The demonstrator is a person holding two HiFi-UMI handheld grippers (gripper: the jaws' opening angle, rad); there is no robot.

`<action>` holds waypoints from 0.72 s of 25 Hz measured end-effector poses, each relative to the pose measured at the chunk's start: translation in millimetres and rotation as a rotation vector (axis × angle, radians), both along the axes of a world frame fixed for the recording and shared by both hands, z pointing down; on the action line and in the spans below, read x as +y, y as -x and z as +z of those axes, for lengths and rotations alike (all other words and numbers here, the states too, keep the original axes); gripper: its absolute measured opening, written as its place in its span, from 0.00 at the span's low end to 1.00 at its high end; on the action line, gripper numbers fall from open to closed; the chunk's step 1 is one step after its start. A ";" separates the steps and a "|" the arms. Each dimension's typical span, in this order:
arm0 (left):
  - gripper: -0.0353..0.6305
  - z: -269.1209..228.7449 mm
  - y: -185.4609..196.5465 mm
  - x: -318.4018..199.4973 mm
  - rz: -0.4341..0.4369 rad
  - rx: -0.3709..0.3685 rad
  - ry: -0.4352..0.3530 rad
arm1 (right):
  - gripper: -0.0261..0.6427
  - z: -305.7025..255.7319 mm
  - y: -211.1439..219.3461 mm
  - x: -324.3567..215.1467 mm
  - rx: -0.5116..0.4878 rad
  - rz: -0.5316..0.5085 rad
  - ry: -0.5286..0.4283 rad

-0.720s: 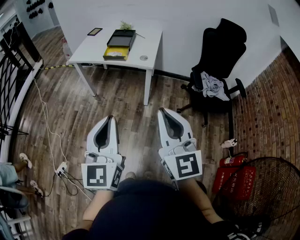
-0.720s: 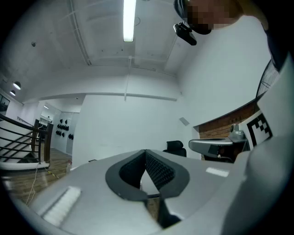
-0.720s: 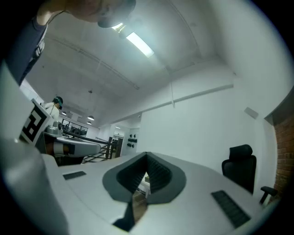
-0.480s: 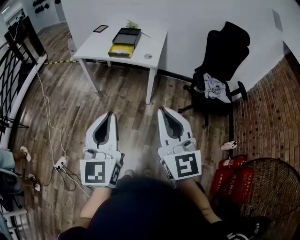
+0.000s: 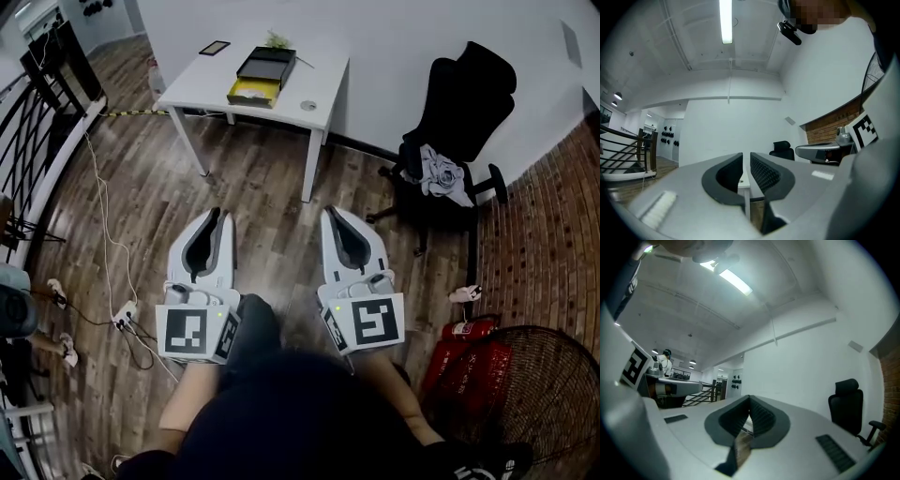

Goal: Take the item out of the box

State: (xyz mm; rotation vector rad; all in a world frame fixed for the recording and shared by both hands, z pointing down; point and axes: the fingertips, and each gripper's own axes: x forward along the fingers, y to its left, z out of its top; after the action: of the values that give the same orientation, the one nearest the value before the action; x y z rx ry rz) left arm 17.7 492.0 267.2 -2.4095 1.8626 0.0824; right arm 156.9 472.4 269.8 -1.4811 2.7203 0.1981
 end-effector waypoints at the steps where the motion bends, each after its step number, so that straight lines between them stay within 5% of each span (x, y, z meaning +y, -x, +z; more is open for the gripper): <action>1: 0.13 2.2 1.2 -5.3 0.002 0.000 0.005 | 0.06 2.9 1.0 -4.2 0.000 0.000 0.006; 3: 0.20 6.5 5.0 -19.8 0.008 0.002 0.012 | 0.06 8.0 3.5 -17.0 0.003 0.002 0.017; 18: 0.23 15.7 83.0 -214.4 0.093 0.033 0.021 | 0.06 2.6 84.4 -206.0 0.016 0.049 -0.003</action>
State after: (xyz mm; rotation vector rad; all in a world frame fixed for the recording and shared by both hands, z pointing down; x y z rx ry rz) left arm -65.3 277.6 282.9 -2.5229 1.7732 0.1100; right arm 72.4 266.4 272.4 -1.5529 2.6965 0.2171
